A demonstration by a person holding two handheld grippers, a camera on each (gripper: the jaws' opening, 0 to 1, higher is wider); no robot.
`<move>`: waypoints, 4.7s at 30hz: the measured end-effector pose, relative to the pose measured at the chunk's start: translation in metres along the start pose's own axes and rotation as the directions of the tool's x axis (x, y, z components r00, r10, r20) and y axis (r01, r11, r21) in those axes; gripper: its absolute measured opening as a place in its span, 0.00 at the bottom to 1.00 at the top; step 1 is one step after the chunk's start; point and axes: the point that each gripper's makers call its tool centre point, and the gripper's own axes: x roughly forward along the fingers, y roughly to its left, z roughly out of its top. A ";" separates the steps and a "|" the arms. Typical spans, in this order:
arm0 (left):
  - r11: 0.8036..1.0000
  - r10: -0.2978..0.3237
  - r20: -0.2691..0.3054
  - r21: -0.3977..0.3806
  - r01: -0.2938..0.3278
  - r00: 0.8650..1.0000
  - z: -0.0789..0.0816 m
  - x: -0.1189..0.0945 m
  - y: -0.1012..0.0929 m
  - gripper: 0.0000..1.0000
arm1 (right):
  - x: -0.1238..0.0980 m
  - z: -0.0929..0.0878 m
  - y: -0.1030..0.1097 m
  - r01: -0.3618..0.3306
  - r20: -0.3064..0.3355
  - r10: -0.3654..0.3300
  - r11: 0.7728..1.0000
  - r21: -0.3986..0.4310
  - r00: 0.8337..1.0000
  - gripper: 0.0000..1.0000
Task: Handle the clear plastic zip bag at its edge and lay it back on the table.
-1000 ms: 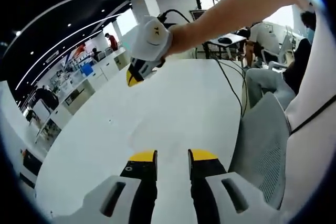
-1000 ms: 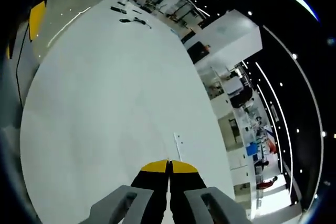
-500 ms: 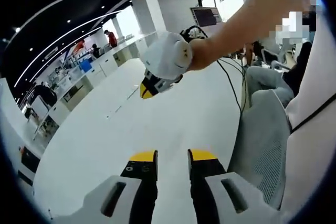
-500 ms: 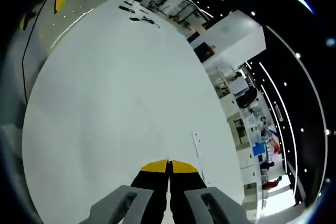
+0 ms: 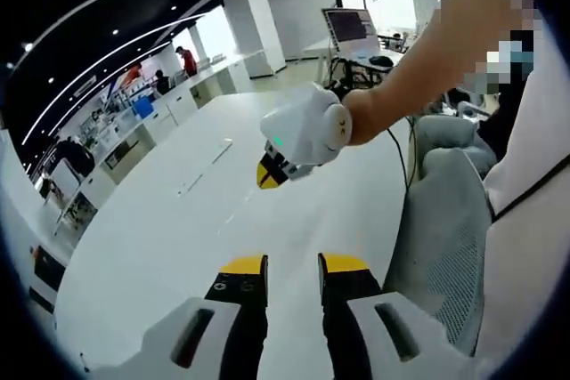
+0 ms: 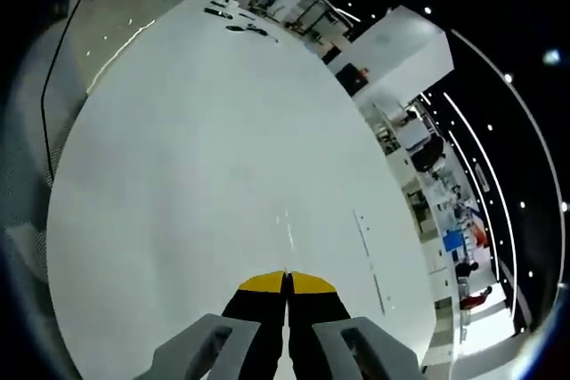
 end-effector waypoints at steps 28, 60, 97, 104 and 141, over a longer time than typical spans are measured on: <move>1.000 -0.003 -0.012 -0.019 0.003 1.000 -0.009 0.000 -0.005 0.20 | 0.013 -0.012 0.051 -0.099 -0.035 0.100 0.995 0.016 0.994 0.04; 0.999 -0.019 -0.027 -0.048 0.017 0.999 -0.024 0.002 -0.019 0.19 | 0.004 -0.023 0.082 -0.206 -0.048 0.210 0.975 0.084 0.976 0.14; 0.970 0.003 0.065 -0.241 0.013 0.998 -0.043 0.008 -0.020 0.27 | -0.027 -0.022 0.081 -0.202 0.084 0.184 0.915 0.349 0.979 0.35; 0.951 0.032 0.116 -0.310 0.006 0.993 -0.045 0.013 -0.017 0.41 | -0.028 -0.027 0.082 -0.196 0.092 0.174 0.900 0.389 0.980 0.38; 0.800 0.128 0.123 -0.599 -0.029 0.984 -0.063 0.031 -0.009 0.86 | -0.061 -0.017 0.071 -0.150 0.187 0.009 0.637 0.756 0.982 0.83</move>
